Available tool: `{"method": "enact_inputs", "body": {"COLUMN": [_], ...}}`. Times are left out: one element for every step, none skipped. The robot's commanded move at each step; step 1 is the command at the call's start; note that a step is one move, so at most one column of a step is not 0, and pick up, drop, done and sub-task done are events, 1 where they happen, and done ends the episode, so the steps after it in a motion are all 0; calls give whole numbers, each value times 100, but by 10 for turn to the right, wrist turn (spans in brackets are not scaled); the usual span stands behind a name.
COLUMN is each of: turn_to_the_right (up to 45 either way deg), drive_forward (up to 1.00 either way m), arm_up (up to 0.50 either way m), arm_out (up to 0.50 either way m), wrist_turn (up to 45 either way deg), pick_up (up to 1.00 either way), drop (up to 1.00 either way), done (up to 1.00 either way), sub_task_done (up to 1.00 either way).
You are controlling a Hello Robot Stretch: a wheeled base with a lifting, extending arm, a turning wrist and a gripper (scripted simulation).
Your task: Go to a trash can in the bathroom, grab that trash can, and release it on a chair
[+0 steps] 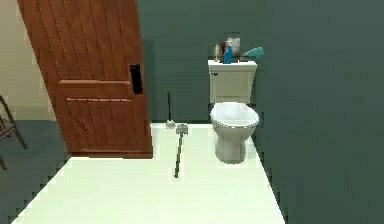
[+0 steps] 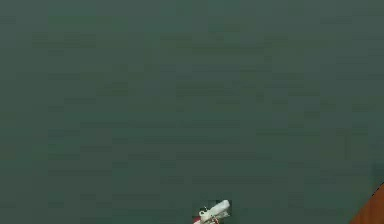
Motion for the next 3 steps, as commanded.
{"method": "enact_inputs", "body": {"turn_to_the_right": [-360,0,0], "drive_forward": [0,0,0], "arm_up": [0,24,0], "arm_out": [0,0,42], "wrist_turn": [0,0,0], "pick_up": [0,0,0], "drop": [0,0,0], "done": [0,0,0], "sub_task_done": [0,0,0]}}
